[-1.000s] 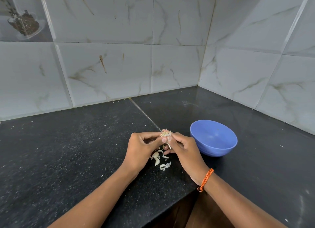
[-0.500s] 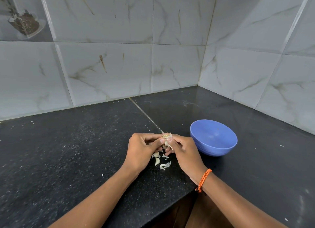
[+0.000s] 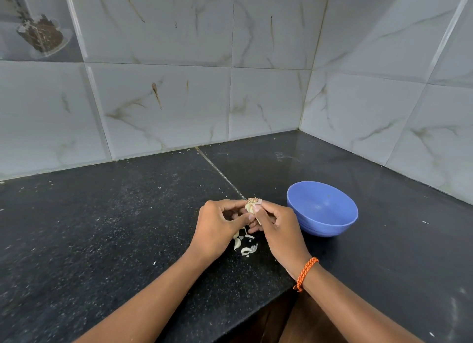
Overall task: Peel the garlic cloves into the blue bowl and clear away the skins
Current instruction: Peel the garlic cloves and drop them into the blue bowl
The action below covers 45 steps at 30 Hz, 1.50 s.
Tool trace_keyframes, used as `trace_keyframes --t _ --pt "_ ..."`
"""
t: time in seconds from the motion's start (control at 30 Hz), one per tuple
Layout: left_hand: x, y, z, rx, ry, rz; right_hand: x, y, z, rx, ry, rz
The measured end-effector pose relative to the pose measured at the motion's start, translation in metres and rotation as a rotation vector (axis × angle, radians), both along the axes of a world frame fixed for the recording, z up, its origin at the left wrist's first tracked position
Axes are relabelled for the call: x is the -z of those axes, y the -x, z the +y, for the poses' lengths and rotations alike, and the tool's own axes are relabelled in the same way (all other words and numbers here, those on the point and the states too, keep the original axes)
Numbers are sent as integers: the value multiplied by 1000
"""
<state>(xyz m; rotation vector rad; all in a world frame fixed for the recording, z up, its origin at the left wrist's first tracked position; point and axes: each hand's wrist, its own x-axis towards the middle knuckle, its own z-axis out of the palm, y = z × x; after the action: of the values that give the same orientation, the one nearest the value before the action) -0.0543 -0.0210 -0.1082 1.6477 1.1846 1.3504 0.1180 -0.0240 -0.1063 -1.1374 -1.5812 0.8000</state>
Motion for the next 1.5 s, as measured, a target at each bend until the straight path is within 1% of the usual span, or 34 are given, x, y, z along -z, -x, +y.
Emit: trace_keyframes --t 0.2,0.33,0.47,0.57,0.63,0.73,0.83,0.9,1.0,1.13,1.27,1.5 --pt "-4 -1 -3 -15 4 -9 -1 1 0 22 9 37" --pt "-1 0 1 -45 -2 -8 -4 2 -5 -28 21 72" --pt "-3 0 -1 -10 12 -44 -9 2 -7 -19 2 124" --pt "-5 1 -2 11 34 -79 -9 1 -6 -14 12 106" --pt "-7 1 -4 18 47 -106 -7 0 -6 3 -17 85" --pt "-7 1 -6 -33 32 -127 -6 0 -8 27 -59 63" --pt "-8 0 -5 -81 40 -155 -10 0 -10 -13 -51 110" --pt "-8 0 -5 -93 48 -183 -11 0 -11 -30 -62 109" --pt "-9 1 -5 -95 48 -224 -12 1 -13 -32 -91 44" --pt "-8 0 -5 -77 47 -234 -12 4 -14 0 -164 -43" --pt "-6 -1 -4 -26 42 -249 -12 6 -13 70 -273 -152" --pt "-4 -1 -2 84 12 -279 -14 5 -16 149 -528 -320"
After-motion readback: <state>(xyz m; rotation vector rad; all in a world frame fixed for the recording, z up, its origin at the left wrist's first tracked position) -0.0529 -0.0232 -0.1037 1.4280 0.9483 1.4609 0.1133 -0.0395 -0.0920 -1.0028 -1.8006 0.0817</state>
